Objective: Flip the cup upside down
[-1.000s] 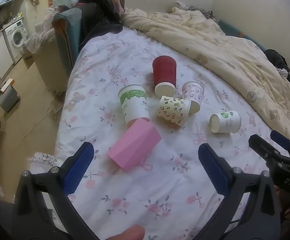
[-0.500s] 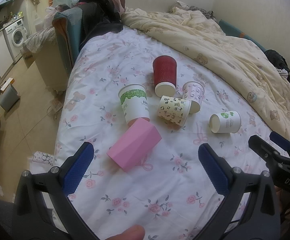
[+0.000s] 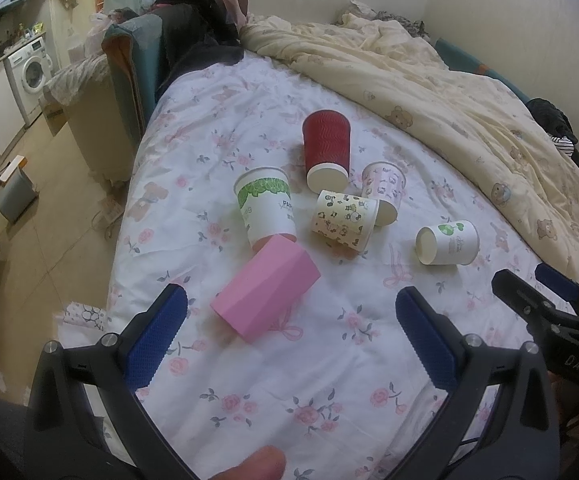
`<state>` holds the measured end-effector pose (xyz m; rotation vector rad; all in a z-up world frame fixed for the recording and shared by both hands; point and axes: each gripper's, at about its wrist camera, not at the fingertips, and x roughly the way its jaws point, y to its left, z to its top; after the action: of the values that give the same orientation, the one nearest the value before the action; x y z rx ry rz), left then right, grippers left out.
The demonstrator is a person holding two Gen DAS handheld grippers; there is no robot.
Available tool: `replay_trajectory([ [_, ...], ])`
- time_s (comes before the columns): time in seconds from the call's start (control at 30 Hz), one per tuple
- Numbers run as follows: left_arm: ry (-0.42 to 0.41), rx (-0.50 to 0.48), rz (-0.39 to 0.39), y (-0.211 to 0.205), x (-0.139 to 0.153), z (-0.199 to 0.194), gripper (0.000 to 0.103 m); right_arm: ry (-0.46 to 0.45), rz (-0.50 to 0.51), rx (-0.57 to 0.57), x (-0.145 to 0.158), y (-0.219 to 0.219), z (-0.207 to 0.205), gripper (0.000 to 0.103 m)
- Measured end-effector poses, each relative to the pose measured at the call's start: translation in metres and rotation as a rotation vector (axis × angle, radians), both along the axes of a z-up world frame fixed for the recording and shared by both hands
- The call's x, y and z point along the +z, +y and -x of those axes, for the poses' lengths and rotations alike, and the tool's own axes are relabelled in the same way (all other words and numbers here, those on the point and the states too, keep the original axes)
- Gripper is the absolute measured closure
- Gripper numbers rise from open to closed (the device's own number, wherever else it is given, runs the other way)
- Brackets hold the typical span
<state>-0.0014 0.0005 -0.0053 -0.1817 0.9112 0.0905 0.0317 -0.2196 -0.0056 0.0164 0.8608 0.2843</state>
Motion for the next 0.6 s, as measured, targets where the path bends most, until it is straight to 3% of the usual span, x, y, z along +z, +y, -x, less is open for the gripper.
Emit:
replay_trajectory([
  [0.6, 0.001, 0.009, 0.025, 0.0033, 0.0050, -0.0015, 0.000, 0.010, 0.010, -0.003, -0.0046, 0.0000, 0.0011, 0.000],
])
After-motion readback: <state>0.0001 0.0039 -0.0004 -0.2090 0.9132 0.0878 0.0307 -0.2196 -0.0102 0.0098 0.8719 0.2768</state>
